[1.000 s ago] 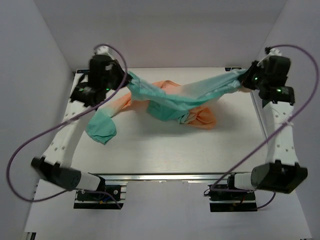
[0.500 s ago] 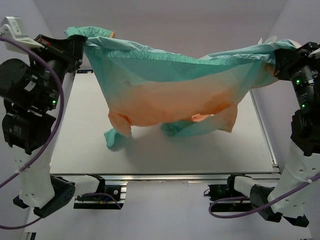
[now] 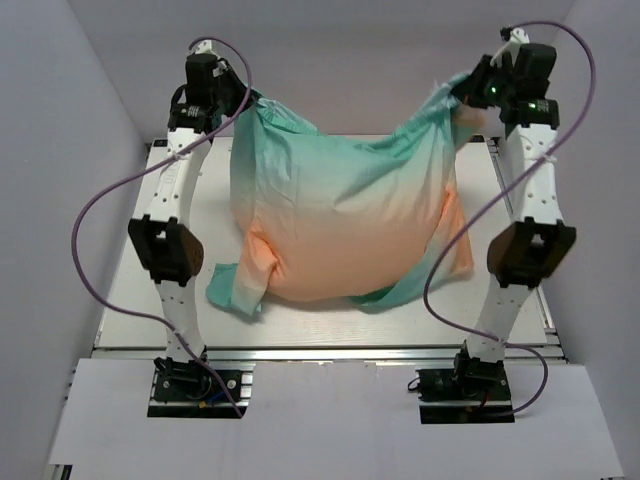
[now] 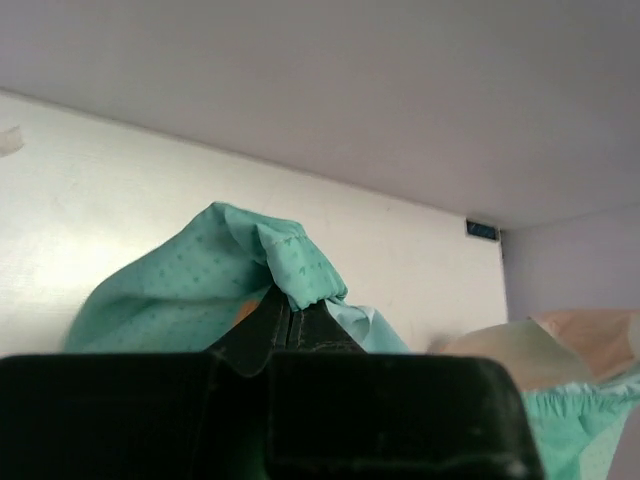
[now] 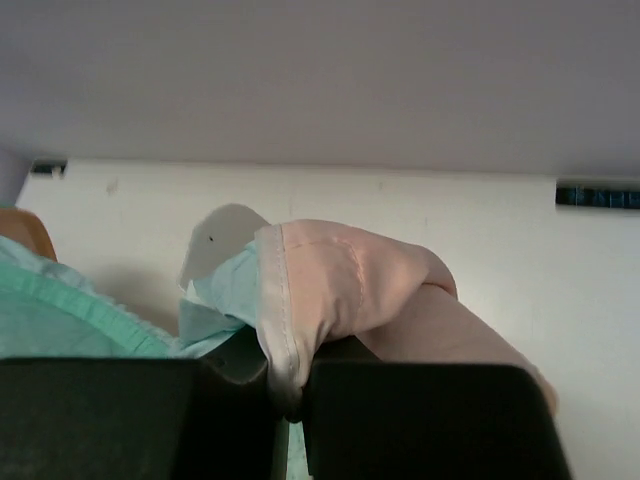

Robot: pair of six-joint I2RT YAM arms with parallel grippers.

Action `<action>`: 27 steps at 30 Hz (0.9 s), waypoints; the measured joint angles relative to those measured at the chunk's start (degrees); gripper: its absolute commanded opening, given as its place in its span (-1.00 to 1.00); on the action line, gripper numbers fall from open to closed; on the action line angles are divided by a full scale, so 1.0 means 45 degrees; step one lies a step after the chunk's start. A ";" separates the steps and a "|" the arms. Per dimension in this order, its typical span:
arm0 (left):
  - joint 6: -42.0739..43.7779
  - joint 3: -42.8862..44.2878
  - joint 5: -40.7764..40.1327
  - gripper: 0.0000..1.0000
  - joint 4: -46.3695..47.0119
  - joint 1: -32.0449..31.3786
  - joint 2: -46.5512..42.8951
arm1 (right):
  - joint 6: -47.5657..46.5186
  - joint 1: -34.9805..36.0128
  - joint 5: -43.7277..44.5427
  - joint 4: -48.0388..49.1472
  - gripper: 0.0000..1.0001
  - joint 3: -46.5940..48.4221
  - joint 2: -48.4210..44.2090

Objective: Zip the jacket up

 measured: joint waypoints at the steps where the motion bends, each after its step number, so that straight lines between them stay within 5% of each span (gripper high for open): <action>1: -0.0209 0.0908 0.0680 -1.00 0.0204 0.0345 0.1088 | 0.0131 0.0083 0.0049 0.0316 -1.00 0.1282 0.1083; 3: -0.0699 0.1307 0.1846 -1.00 0.1224 0.0879 0.2025 | 0.0670 0.0185 0.0146 0.2040 -1.00 0.2637 0.2268; 7: -0.1496 0.1263 0.2798 -1.00 0.3157 0.1598 0.1496 | 0.2220 0.0369 0.0772 0.6887 -1.00 0.0967 0.0918; 14: -0.1530 -0.0160 0.3007 -1.00 0.6509 0.1647 -0.4051 | 0.2322 0.0321 0.1112 1.1715 -1.00 0.1423 -0.2642; 20: -0.0996 -0.4789 0.3429 -1.00 0.9107 0.1642 -0.9224 | 0.1914 0.0330 -0.0918 1.3663 -1.00 -0.5858 -0.8364; 27: -0.0646 -1.5130 0.3609 -1.00 0.8631 0.1632 -1.2522 | 0.1987 0.1239 -0.0991 1.1113 -1.00 -1.7078 -1.1225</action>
